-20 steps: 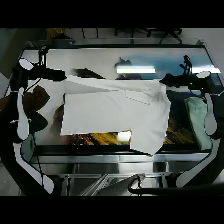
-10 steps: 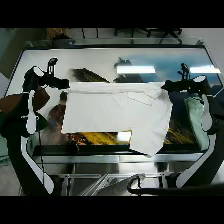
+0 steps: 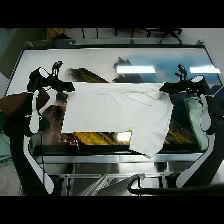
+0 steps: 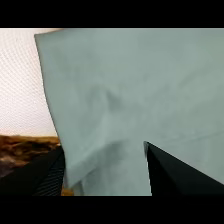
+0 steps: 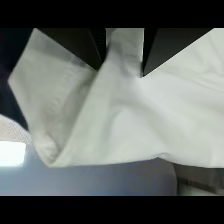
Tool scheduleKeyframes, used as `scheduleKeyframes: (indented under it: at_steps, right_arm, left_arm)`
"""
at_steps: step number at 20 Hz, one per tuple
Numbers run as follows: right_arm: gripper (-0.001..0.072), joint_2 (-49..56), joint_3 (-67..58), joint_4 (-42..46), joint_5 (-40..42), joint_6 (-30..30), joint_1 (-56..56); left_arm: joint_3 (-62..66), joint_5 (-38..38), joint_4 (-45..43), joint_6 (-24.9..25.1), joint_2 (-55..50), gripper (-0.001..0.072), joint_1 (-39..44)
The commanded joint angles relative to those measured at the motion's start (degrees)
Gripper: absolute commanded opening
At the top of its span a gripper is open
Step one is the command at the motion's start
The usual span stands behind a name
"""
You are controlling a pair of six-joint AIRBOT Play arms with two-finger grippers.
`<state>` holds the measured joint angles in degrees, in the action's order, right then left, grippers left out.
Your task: Fold the shirts.
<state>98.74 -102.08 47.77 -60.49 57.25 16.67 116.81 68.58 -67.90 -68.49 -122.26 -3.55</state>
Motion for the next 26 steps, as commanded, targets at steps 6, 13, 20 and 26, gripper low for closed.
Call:
scheduleKeyframes:
  at_steps: [6, 13, 20, 26]
  right_arm:
    - [0.0225, -17.51, 3.61, 12.44, -14.69, 10.58, 7.78]
    - [0.0224, -36.52, 35.5, 12.26, -15.98, 11.02, 15.32]
    - [0.0395, -47.84, 51.74, 11.58, -14.6, 14.01, 16.46]
    - [0.0394, -48.24, 60.17, 8.39, -17.51, 16.41, 16.37]
  left_arm:
    - [-15.34, 14.49, 0.37, -7.8, 16.9, 0.0528, -8.04]
    - [-52.41, 7.43, 1.6, -2.97, 29.29, 0.0529, -10.88]
    - [-59.93, 3.63, 15.58, 4.68, 28.28, 0.0527, -10.84]
    - [-55.71, 4.17, 15.52, 5.92, 28.33, 0.0015, -10.88]
